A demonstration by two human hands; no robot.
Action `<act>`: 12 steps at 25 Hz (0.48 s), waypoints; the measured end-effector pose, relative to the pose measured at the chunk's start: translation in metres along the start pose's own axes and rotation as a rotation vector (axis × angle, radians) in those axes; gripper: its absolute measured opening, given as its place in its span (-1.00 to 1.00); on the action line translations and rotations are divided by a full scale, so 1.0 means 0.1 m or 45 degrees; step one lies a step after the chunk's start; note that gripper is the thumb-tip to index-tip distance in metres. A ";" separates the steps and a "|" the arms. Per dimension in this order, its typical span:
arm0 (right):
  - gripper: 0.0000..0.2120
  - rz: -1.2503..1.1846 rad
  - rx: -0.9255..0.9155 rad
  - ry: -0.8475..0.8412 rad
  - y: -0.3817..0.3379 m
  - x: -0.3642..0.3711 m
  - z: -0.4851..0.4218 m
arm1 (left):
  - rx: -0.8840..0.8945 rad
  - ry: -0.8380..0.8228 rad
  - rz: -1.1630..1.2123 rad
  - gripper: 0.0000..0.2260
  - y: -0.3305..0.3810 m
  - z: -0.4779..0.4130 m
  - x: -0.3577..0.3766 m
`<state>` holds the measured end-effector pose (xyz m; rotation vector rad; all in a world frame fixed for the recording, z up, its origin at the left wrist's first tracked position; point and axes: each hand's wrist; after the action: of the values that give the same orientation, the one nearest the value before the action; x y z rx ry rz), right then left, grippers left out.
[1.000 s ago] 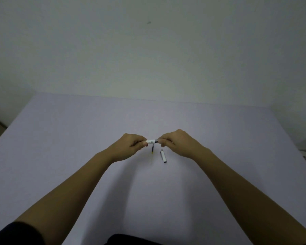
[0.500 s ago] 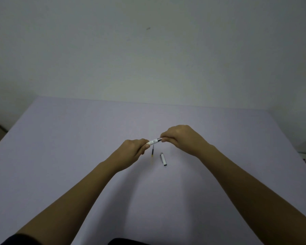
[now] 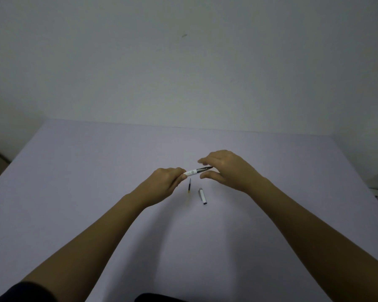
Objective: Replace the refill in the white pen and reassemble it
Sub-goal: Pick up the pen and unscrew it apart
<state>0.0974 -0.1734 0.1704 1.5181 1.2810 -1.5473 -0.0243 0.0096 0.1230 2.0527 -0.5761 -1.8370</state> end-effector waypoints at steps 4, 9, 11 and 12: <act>-0.75 0.053 -0.012 -0.116 -0.02 0.05 0.01 | 0.018 -0.064 -0.048 -0.73 0.00 -0.01 -0.01; -0.71 -0.041 0.037 -0.058 -0.03 0.00 -0.02 | 0.011 -0.043 -0.033 -0.74 -0.01 0.00 -0.05; -0.72 0.022 0.009 -0.115 -0.03 0.02 -0.02 | 0.018 -0.050 -0.039 -0.74 0.00 0.00 -0.04; -0.75 0.028 -0.015 -0.117 -0.03 0.02 -0.01 | 0.020 -0.061 -0.041 -0.74 0.01 0.01 -0.04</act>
<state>0.0947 -0.1710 0.1694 1.4322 1.2160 -1.5744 -0.0258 0.0109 0.1267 2.0444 -0.5751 -1.9106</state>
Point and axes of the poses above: each hand's wrist, its own z-axis away from the middle knuckle, its own x-axis out of the palm, y = z × x, and after that the axes turned 1 degree about x, right-handed
